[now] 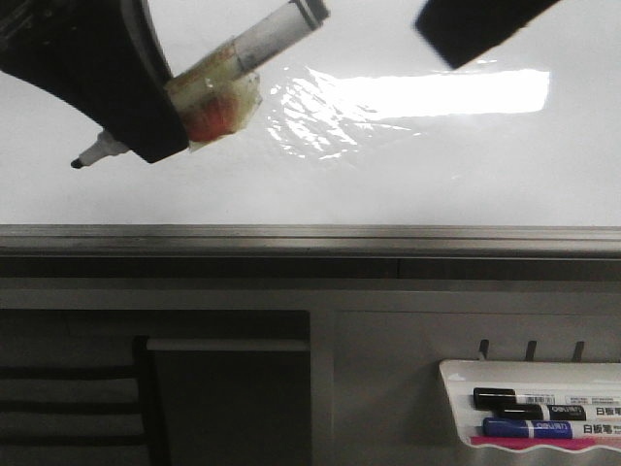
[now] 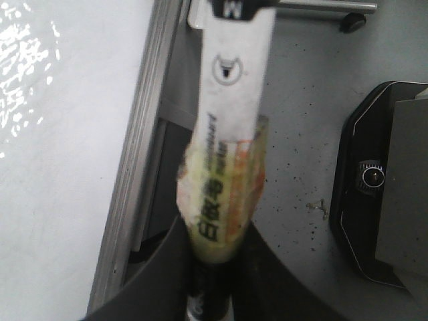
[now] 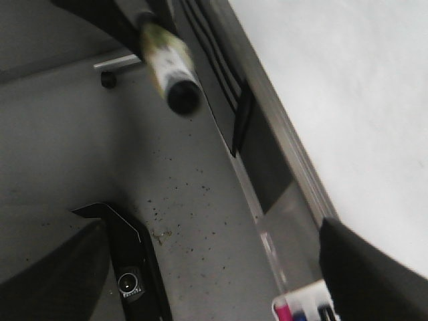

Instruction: Write number 7 on whiteboard

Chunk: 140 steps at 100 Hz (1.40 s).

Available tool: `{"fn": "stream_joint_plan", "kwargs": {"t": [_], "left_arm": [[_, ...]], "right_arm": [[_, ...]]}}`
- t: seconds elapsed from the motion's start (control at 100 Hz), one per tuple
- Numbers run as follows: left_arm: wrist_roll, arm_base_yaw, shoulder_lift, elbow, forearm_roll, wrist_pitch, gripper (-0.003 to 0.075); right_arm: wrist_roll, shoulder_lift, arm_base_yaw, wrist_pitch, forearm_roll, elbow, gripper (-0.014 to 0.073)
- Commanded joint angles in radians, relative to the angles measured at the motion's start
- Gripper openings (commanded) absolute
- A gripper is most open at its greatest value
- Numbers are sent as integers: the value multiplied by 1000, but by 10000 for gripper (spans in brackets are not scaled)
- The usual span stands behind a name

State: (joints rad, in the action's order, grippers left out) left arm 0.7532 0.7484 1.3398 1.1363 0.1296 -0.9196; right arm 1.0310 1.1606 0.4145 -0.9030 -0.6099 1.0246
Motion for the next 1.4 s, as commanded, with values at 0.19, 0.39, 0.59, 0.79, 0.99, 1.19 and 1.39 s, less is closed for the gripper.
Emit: {"fn": "stream_joint_plan", "kwargs": {"t": [0.19, 0.39, 0.59, 0.79, 0.99, 1.19, 1.39], "left_arm": [[4, 13, -33, 34, 11, 52, -20], [27, 13, -33, 34, 11, 52, -20], [29, 13, -33, 34, -2, 52, -20], [29, 13, -33, 34, -7, 51, -20], [29, 13, -33, 34, -7, 51, -20], [29, 13, -33, 34, -7, 51, -20], [29, 13, -33, 34, -7, 51, -20]], "right_arm": [[85, 89, 183, 228, -47, 52, 564], [89, 192, 191, 168, -92, 143, 562], [115, 229, 191, 129, -126, 193, 428], [115, 229, 189, 125, -126, 193, 313], [115, 229, 167, 92, -126, 193, 274], [115, 229, 155, 83, -127, 193, 212], [115, 229, 155, 83, -127, 193, 122]]}}
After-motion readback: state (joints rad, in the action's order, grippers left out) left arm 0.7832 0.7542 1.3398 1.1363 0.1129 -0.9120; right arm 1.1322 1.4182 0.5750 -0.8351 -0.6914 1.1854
